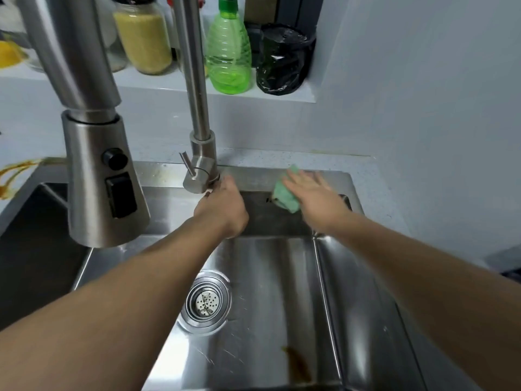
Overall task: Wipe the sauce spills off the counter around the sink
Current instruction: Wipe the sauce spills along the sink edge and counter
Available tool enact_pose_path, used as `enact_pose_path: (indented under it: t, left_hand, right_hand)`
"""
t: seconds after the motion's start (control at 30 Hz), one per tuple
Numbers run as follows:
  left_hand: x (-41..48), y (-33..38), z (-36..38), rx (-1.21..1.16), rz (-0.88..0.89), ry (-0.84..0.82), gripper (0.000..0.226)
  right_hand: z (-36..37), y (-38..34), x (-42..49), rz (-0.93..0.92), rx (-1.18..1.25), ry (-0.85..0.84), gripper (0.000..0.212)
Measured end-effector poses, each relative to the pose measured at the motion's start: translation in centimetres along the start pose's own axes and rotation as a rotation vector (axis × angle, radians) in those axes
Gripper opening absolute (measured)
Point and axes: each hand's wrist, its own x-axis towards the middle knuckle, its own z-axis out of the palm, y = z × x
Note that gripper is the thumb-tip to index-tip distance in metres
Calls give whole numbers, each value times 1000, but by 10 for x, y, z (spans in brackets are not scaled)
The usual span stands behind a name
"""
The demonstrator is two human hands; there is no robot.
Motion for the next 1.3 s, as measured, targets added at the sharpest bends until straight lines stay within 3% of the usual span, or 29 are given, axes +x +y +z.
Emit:
enact_pose_path:
  t: [0.1, 0.17, 0.33, 0.53, 0.63, 0.7, 0.77, 0.97, 1.1, 1.17, 1.3]
  left_hand:
    - [-4, 0, 5, 67, 22, -1, 68]
    - [-4, -1, 10, 123, 41, -4, 74]
    - [-3, 8, 13, 177, 9, -43, 87]
    - [-8, 10, 14, 183, 14, -58, 87]
    - [-21, 7, 8, 141, 30, -58, 85]
    - [-46, 10, 8, 119, 93, -24, 78]
    - [-82, 15, 13, 22, 185, 7, 64]
    - [-208, 4, 38, -255, 333, 33, 38]
    - [-269, -32, 47, -230, 330, 95, 28]
    - [-298, -49, 48, -227, 307, 167, 26]
    - [-338, -75, 60, -165, 349, 278, 36]
  right_hand:
    - [-13, 55, -26, 268, -43, -48, 81]
    - [-12, 50, -25, 359, -41, -57, 73]
    - [-8, 3, 0, 235, 3, -77, 74]
    - [-44, 53, -58, 401, -85, -123, 17]
    - [-69, 36, -98, 461, 96, -181, 25]
    - [-91, 20, -144, 583, 374, -144, 33]
    - [-104, 2, -203, 660, 512, -84, 28]
    - [-65, -60, -364, 614, 439, -136, 35]
    - [-41, -85, -405, 598, 526, 106, 18]
    - [-29, -89, -401, 577, 447, 160, 31]
    - [-10, -113, -389, 491, 90, 1, 55]
